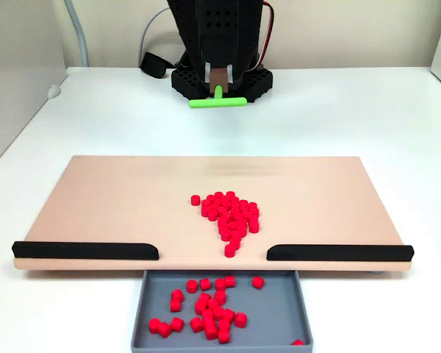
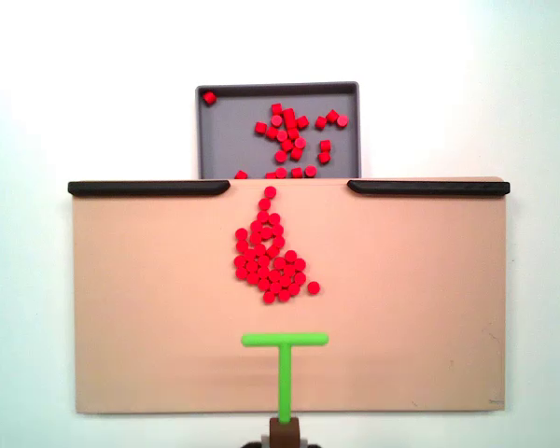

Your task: Push granules from right to the grey container

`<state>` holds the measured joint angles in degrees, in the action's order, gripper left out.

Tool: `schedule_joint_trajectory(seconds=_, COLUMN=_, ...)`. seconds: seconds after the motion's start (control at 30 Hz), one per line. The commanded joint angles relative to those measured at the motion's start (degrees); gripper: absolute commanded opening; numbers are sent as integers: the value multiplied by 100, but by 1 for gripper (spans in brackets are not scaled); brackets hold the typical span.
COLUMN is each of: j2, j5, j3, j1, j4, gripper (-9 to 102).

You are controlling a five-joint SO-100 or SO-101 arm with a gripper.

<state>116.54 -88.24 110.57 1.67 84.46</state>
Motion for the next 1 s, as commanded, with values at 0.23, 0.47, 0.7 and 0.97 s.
schedule_joint_trajectory(seconds=0.23, j2=70, j5=-132, j3=0, j1=9, j4=0, gripper=0)
schedule_joint_trajectory(seconds=0.47, j2=-53, j5=-211, j3=9, j1=26, j4=-62, gripper=0)
schedule_joint_trajectory(seconds=0.7, j2=-141, j5=-185, j3=9, j1=-79, j4=-35, gripper=0)
schedule_joint_trajectory(seconds=0.97, j2=-88, j5=-290, j3=70, j1=-53, j4=9, gripper=0)
